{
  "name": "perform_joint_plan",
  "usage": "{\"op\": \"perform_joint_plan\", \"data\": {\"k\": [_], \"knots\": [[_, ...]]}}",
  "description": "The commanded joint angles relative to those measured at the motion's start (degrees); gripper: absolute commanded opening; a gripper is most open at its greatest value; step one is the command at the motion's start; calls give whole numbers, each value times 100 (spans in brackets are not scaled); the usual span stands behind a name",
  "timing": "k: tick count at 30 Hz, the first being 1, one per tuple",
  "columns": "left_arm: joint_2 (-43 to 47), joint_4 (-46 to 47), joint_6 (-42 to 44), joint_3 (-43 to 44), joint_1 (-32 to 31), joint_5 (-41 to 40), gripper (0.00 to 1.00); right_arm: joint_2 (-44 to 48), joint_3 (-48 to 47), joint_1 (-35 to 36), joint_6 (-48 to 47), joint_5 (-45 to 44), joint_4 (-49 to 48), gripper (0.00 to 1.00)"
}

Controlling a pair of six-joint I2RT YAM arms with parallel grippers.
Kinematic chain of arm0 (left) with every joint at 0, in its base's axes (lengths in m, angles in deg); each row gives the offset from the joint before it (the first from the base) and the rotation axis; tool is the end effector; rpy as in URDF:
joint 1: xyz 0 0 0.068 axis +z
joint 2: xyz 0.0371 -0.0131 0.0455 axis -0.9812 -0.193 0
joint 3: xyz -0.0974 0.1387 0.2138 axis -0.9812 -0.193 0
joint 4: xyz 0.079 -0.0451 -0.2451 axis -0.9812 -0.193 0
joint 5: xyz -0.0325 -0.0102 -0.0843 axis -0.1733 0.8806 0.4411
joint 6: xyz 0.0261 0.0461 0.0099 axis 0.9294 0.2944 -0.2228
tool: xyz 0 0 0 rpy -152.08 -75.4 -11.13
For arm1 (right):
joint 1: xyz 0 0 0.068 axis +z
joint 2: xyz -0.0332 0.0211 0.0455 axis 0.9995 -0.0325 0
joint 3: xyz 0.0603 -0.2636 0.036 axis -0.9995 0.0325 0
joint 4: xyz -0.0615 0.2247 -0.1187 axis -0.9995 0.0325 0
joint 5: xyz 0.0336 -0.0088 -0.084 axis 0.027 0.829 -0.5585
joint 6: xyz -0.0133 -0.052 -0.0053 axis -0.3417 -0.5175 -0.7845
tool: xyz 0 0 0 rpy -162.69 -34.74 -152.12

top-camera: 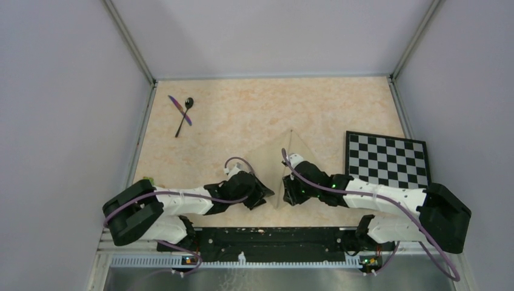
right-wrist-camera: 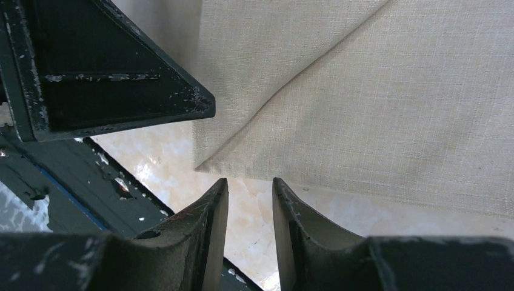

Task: Fold the napkin into a case and place the utensils inside
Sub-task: Pick up the upper triangle-folded napkin from the center of the board.

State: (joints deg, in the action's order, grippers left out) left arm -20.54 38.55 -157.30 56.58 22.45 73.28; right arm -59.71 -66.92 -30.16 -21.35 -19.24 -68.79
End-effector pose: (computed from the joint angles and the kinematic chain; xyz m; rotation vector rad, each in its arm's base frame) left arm 0.1253 -0.1861 0.1322 -0.7213 2.5254 -1.1053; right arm 0.1212 0.1935 0.1863 -0.6580 2.4349 0.6539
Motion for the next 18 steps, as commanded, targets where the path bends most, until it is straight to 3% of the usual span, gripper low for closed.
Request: {"op": "perform_joint_plan", "data": {"k": [1,5,8,9,12,16,18], "knots": [[-222,-1086,-938,383,-155,-590,57,-10,-231,51,-174,-233,-110,33],[-21,-1622,-1010,459,-148,-914,60,-21,-545,501,-572,-711,167,39],[491,-2017,-712,503,-101,-1268,69,-216,-970,1047,-758,-1288,551,70],[658,-2132,-521,514,-28,-1329,74,-363,-1102,1084,-748,-1288,676,75],[1317,-2632,180,530,473,-1259,84,-997,-1665,1231,-596,-1316,1286,76],[2212,-3072,1367,410,1793,-741,93,-1650,-2334,1633,-350,-1731,2054,77],[2524,-3219,1898,416,2440,-525,94,-1879,-2584,1665,-263,-1687,2300,68]]}}
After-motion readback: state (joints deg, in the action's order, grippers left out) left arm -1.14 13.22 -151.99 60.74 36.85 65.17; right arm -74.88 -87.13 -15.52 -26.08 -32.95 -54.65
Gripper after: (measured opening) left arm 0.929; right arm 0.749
